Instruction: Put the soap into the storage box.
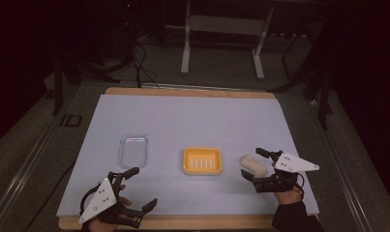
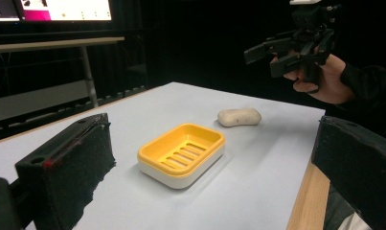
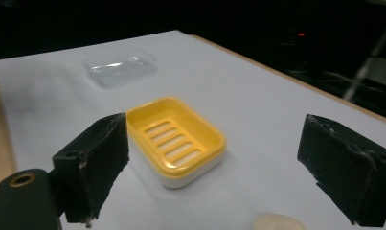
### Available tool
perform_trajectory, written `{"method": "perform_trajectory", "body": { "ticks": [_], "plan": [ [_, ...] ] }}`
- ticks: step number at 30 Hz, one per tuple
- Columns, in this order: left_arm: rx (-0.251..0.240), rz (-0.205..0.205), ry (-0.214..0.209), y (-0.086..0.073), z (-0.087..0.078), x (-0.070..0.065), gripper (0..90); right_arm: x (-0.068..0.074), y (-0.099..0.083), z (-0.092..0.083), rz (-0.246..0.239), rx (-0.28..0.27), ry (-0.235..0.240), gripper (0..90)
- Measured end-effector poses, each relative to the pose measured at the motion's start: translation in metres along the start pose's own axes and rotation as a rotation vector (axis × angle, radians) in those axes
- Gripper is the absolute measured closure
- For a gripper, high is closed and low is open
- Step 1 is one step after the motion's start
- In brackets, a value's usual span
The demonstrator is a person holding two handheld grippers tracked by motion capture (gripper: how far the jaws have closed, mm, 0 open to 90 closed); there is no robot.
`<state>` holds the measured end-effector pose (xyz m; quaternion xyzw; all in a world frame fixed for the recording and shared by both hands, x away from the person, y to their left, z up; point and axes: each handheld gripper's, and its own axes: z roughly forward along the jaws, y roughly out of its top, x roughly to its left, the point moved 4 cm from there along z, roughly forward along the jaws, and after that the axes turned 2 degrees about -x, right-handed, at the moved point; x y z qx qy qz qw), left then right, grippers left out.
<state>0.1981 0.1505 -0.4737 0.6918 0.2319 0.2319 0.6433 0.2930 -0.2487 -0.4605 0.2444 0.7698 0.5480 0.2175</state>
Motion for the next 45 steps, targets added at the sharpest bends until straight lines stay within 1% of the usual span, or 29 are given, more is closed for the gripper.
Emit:
{"method": "perform_trajectory", "body": {
  "ticks": [1,3,9,10,13,15,16,17,18,19,20,21,22,23,25,26,29,31,32,33,34,35,36,37,38,39,40,43,45],
  "plan": [
    [0.002,0.004,0.000,0.000,0.000,0.000,0.7,-0.001,0.000,-0.001,-0.002,-0.008,-0.019,10.1],
    [0.005,0.009,0.001,0.000,0.000,-0.001,0.7,-0.001,0.001,-0.003,-0.003,-0.023,-0.030,10.1],
    [0.006,0.005,0.000,0.000,0.001,0.000,0.7,-0.002,0.002,-0.004,0.005,-0.038,0.001,10.1],
    [0.005,0.004,0.000,0.000,0.001,0.000,0.7,-0.001,0.002,-0.003,0.005,-0.043,0.027,10.1],
    [0.011,0.006,-0.001,-0.001,0.001,0.000,0.7,-0.001,0.003,-0.004,-0.007,-0.053,0.043,10.1],
    [0.012,0.006,-0.002,-0.001,0.002,0.000,0.7,-0.002,0.008,-0.005,-0.016,-0.066,0.081,10.1],
    [0.014,0.007,-0.003,-0.001,0.002,0.000,0.7,-0.003,0.009,-0.005,-0.007,-0.065,0.104,10.2],
    [0.016,0.007,-0.002,-0.001,0.002,0.000,0.7,-0.003,0.009,-0.005,-0.007,-0.065,0.104,10.2],
    [0.015,0.007,-0.003,-0.001,0.002,0.000,0.7,-0.004,0.010,-0.005,0.008,-0.060,0.129,10.1],
    [0.015,0.007,-0.003,-0.001,0.002,0.000,0.7,-0.005,0.010,-0.005,0.009,-0.050,0.138,10.1],
    [0.015,0.008,-0.002,-0.001,0.001,0.000,0.7,-0.007,0.010,-0.005,0.012,-0.033,0.130,10.2],
    [0.015,0.008,-0.002,-0.001,0.001,0.000,0.7,-0.008,0.010,-0.005,0.012,-0.020,0.137,10.2],
    [0.017,0.007,-0.003,-0.001,0.001,-0.001,0.7,-0.010,0.010,-0.005,0.010,-0.012,0.132,10.2],
    [0.018,0.007,-0.004,-0.002,0.001,-0.001,0.7,-0.012,0.011,-0.006,-0.001,0.009,0.118,11.6],
    [0.020,0.007,-0.006,-0.002,0.002,-0.001,0.7,-0.014,0.013,-0.009,-0.016,0.018,0.120,12.0],
    [0.021,0.007,-0.007,-0.002,0.002,-0.001,0.7,-0.016,0.014,-0.009,-0.011,0.030,0.122,12.1],
    [0.025,0.010,-0.008,-0.002,0.002,-0.001,0.7,-0.018,0.015,-0.012,-0.014,0.091,0.149,12.2],
    [0.028,0.010,-0.009,-0.002,0.002,-0.001,0.7,-0.019,0.016,-0.014,-0.028,0.122,0.143,12.5],
    [0.028,0.008,-0.009,-0.002,0.003,-0.001,0.7,-0.019,0.016,-0.015,-0.016,0.150,0.163,12.8],
    [0.030,0.009,-0.009,-0.003,0.003,-0.001,0.7,-0.019,0.016,-0.015,-0.016,0.150,0.163,12.8],
    [0.031,0.008,-0.009,-0.003,0.003,-0.001,0.7,-0.019,0.017,-0.015,-0.017,0.166,0.177,12.8],
    [0.032,0.007,-0.010,-0.003,0.003,-0.001,0.7,-0.018,0.017,-0.016,-0.027,0.188,0.178,12.8],
    [0.033,0.007,-0.010,-0.003,0.003,-0.001,0.7,-0.018,0.017,-0.016,-0.038,0.196,0.178,12.9],
    [0.033,0.007,-0.010,-0.003,0.003,-0.001,0.7,-0.016,0.017,-0.015,-0.048,0.221,0.189,12.9],
    [0.033,0.007,-0.011,-0.003,0.003,-0.001,0.7,-0.016,0.017,-0.015,-0.048,0.221,0.189,12.9],
    [0.034,0.007,-0.011,-0.003,0.003,-0.001,0.7,-0.015,0.017,-0.013,-0.054,0.247,0.207,13.0],
    [0.033,0.006,-0.011,-0.003,0.003,-0.001,0.7,-0.015,0.017,-0.013,-0.054,0.247,0.207,13.0],
    [0.035,0.007,-0.012,-0.003,0.003,-0.002,0.7,-0.012,0.015,-0.010,-0.064,0.315,0.231,13.6],
    [0.035,0.007,-0.013,-0.003,0.003,-0.002,0.7,-0.011,0.014,-0.008,-0.068,0.342,0.239,13.8]
  ]
}}
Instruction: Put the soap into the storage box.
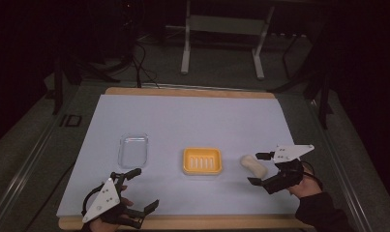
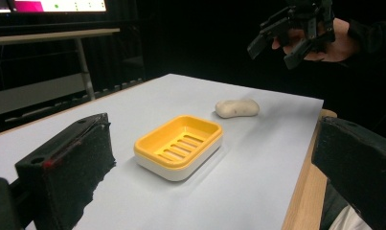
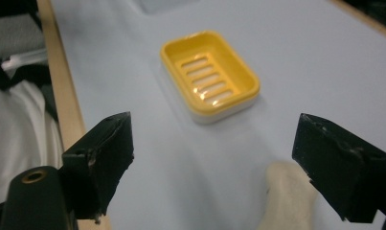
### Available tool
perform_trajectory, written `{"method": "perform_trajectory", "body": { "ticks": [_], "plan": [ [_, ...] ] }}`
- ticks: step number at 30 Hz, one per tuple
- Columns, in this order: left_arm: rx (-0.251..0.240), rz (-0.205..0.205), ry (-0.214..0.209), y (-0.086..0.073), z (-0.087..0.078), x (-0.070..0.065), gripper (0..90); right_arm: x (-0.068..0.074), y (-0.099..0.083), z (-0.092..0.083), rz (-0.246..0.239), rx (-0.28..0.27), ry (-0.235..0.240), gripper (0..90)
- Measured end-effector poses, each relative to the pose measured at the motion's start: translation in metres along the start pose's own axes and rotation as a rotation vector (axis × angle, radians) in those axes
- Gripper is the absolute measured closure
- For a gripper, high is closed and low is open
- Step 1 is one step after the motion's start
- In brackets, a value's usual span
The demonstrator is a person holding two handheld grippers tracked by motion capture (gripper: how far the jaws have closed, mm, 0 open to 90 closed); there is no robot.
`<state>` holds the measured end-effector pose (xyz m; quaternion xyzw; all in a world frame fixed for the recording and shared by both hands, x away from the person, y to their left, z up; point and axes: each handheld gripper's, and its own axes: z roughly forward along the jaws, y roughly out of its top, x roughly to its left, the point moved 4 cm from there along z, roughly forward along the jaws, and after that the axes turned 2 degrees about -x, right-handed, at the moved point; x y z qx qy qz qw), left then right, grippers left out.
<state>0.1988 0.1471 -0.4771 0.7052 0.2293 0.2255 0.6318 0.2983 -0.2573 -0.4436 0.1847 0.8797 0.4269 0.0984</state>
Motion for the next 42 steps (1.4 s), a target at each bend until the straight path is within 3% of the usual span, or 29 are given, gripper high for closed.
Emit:
{"method": "perform_trajectory", "body": {
  "ticks": [4,5,6,8,10,11,14,21,36,37,42],
  "plan": [
    [0.001,0.000,-0.002,0.000,0.000,0.000,0.7,-0.001,-0.001,0.004,-0.004,0.058,0.019,13.1],
    [0.002,0.001,-0.002,0.000,0.000,0.000,0.7,-0.001,-0.002,0.006,0.000,0.102,0.033,12.5],
    [0.002,0.001,-0.002,0.000,0.000,0.000,0.7,-0.001,-0.002,0.006,0.000,0.102,0.033,12.5],
    [0.004,0.002,-0.002,0.000,0.000,0.000,0.7,-0.002,-0.004,0.009,0.024,0.149,0.065,11.2],
    [0.006,0.002,-0.004,0.000,0.000,0.000,0.7,-0.002,-0.005,0.009,0.020,0.165,0.063,11.2],
    [0.006,0.002,-0.004,0.000,0.000,0.000,0.7,-0.001,-0.006,0.011,0.017,0.201,0.057,10.5],
    [0.006,0.002,-0.003,0.000,0.001,0.000,0.7,-0.001,-0.007,0.011,0.020,0.212,0.059,10.3],
    [0.007,0.002,-0.004,-0.001,0.001,0.000,0.7,-0.002,-0.011,0.013,0.015,0.301,0.050,10.1],
    [0.012,0.001,-0.004,-0.001,0.001,0.000,0.7,-0.001,-0.025,0.016,0.022,0.484,0.094,10.2],
    [0.011,0.001,-0.005,-0.001,0.001,0.000,0.7,-0.002,-0.028,0.017,0.036,0.517,0.108,10.2],
    [0.012,0.000,-0.003,-0.001,0.001,0.000,0.7,-0.004,-0.033,0.017,0.056,0.567,0.114,10.2]
  ]
}}
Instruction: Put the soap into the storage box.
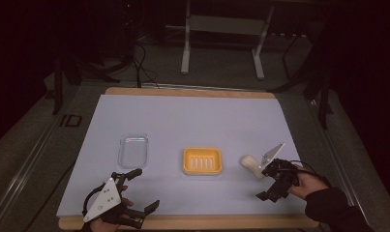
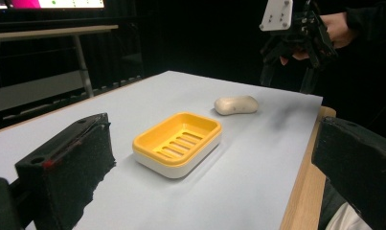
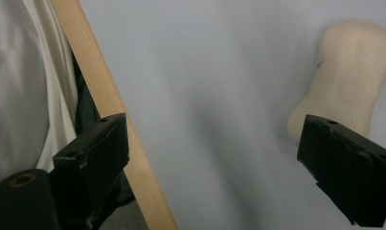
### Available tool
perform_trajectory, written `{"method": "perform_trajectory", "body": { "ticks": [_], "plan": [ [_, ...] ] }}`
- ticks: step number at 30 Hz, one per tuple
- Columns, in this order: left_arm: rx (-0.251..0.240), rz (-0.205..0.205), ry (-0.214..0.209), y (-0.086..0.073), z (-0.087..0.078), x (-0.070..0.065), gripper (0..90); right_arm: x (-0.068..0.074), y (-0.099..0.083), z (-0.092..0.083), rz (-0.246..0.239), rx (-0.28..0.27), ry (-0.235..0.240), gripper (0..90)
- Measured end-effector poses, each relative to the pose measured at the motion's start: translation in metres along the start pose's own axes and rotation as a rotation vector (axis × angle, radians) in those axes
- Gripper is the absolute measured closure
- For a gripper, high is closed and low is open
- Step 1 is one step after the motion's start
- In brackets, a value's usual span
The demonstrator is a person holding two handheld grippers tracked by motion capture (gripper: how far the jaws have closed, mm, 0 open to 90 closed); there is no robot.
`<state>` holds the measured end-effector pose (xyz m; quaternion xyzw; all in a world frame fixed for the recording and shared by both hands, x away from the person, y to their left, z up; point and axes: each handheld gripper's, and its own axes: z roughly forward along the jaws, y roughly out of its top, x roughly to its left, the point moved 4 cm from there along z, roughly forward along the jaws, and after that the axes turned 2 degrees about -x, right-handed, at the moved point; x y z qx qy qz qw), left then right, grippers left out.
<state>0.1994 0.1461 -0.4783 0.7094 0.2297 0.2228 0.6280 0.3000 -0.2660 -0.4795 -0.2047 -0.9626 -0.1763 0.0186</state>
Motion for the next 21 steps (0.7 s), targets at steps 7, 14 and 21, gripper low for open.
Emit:
{"method": "perform_trajectory", "body": {
  "ticks": [7,14,21],
  "plan": [
    [0.004,0.002,-0.001,0.000,0.000,0.000,0.7,-0.006,-0.006,0.001,0.036,0.063,0.007,10.2],
    [0.005,0.003,-0.002,0.000,0.000,0.000,0.7,-0.015,-0.013,0.005,0.096,0.128,0.004,11.0],
    [0.007,0.004,-0.003,0.000,0.000,0.000,0.7,-0.023,-0.020,0.010,0.134,0.214,-0.040,11.9]
  ]
}}
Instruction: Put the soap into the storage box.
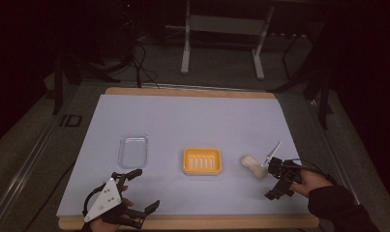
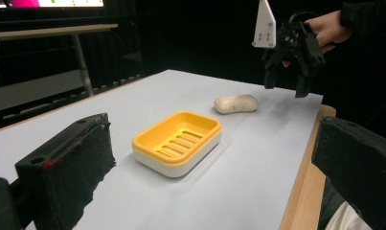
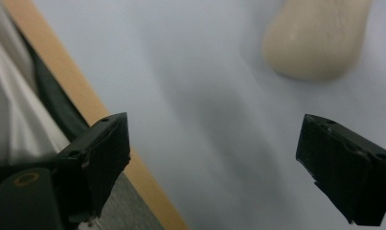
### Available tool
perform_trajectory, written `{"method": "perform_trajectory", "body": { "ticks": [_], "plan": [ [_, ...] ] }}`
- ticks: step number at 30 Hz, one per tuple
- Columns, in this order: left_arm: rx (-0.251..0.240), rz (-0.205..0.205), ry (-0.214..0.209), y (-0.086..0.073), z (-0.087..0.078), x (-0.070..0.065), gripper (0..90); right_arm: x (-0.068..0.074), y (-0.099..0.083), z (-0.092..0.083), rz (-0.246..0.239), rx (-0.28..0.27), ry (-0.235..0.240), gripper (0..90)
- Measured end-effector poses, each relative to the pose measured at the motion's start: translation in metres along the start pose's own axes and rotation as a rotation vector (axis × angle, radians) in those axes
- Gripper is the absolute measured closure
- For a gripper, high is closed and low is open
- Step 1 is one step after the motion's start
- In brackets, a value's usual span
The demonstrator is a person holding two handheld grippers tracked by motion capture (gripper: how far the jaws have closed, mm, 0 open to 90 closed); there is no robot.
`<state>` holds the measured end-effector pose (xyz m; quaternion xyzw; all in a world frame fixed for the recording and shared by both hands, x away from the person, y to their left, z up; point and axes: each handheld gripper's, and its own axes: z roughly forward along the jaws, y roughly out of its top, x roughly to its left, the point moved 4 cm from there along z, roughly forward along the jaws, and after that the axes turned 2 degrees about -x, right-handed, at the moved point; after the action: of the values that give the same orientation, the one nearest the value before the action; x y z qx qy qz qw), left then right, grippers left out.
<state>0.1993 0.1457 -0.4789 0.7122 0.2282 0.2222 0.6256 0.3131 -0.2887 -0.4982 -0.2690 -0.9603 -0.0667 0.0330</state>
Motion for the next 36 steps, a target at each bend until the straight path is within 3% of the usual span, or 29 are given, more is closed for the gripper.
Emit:
{"method": "perform_trajectory", "body": {
  "ticks": [6,11,17,22,29,36],
  "plan": [
    [0.001,0.000,-0.001,0.000,0.000,0.000,0.7,-0.008,-0.005,0.008,0.043,0.104,0.011,12.1],
    [0.003,-0.001,-0.005,0.000,0.001,0.000,0.7,-0.013,-0.006,0.009,0.059,0.144,0.018,12.0],
    [0.000,-0.002,-0.004,0.000,0.000,0.000,0.7,-0.025,-0.003,0.008,0.095,0.146,0.032,11.3],
    [0.003,-0.002,-0.004,0.000,0.001,0.000,0.7,-0.035,0.004,0.008,0.108,0.109,0.012,12.2],
    [0.002,-0.003,-0.006,0.000,0.001,0.000,0.7,-0.038,0.015,0.012,0.132,0.090,0.016,12.6],
    [0.003,-0.003,-0.007,-0.001,0.001,0.000,0.7,-0.042,0.023,0.014,0.122,0.054,0.032,13.9]
  ]
}}
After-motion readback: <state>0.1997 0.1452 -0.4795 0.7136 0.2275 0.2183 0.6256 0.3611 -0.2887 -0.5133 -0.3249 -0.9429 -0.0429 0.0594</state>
